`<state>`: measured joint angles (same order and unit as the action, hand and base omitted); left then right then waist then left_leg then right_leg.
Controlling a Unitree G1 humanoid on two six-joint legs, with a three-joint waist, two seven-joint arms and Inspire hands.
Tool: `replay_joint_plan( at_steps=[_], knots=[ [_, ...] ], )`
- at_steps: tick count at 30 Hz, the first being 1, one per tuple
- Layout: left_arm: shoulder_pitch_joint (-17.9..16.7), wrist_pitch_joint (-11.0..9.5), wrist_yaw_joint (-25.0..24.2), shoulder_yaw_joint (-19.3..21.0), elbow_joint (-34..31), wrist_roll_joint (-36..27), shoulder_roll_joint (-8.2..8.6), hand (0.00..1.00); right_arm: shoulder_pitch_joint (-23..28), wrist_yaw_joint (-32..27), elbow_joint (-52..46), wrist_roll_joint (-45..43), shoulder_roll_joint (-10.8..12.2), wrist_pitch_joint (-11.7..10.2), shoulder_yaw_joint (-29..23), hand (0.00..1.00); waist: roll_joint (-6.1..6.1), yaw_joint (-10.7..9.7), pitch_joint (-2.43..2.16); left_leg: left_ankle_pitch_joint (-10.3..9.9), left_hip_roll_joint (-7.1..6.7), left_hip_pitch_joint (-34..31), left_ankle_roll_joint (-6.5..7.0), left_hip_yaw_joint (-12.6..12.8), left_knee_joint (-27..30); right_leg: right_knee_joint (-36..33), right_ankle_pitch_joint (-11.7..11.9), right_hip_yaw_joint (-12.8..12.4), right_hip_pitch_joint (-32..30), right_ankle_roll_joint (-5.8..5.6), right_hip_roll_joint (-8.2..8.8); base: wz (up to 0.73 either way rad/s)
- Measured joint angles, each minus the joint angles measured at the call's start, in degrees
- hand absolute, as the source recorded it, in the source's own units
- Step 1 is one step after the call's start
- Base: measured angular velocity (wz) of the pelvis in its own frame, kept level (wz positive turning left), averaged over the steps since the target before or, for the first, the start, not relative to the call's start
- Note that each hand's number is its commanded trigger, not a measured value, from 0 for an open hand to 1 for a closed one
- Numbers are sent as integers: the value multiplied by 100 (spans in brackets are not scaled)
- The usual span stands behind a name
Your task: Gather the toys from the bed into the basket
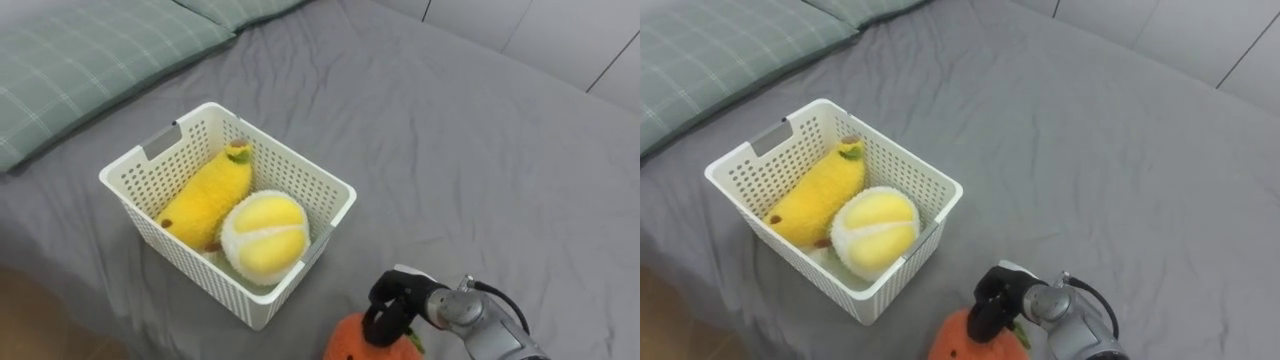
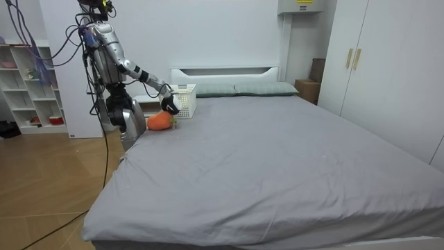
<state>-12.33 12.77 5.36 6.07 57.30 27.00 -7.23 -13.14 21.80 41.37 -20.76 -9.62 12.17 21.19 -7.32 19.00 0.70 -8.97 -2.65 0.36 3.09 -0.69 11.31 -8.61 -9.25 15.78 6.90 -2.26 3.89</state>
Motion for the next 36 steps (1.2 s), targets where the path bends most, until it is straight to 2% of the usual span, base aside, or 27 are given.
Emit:
replay_joint_plan(
  at_steps=[6,10,14,17,20,23,28,36],
  knots=[
    [3,6,0,26,-7,1,-10,0,1,13,-214,-76,-8,39,-9,100,-17,-18,-12,2,-2,-5,0,-4,2,2,0,-5,1,0,1,0],
    [30,-26,0,66,-68,-43,-23,0,1,19,-843,-146,-126,37,-14,100,-25,-120,-18,1,1,-2,1,12,4,3,0,-28,-4,0,1,0],
    [142,-85,12,201,-47,-47,-41,0,-22,-11,-1512,-93,-232,-12,-558,100,-10,-198,-9,4,-3,31,4,15,4,-2,0,-44,7,0,4,0],
    [207,-98,21,278,-41,-46,-62,0,-50,-119,-2012,4,-395,-14,-802,100,0,-264,-2,5,-5,22,5,7,4,-2,0,-29,12,0,5,1],
    [256,-113,20,303,-13,-20,-71,0,-50,-218,-2451,-2,-459,-25,-1029,100,-7,-340,-6,4,-4,24,4,12,1,-2,0,-23,8,0,6,0],
    [248,-112,10,401,-173,-6,-50,0,-50,-252,-2821,-2,-546,-13,-1156,100,-5,-412,-5,4,-3,34,4,21,-4,-1,0,-30,7,0,7,0],
    [176,-120,-1,503,-286,12,-56,0,-58,-253,-3136,-1,-557,-8,-1385,100,-6,-454,-10,4,13,132,5,137,-63,-6,0,-151,-3,0,4,-13],
    [79,-107,72,620,-240,6,-52,0,-229,-355,-3636,2,-862,43,-1584,100,-4,-464,-13,6,22,131,8,207,-106,-10,1,-164,-61,0,8,-5]
  ],
)
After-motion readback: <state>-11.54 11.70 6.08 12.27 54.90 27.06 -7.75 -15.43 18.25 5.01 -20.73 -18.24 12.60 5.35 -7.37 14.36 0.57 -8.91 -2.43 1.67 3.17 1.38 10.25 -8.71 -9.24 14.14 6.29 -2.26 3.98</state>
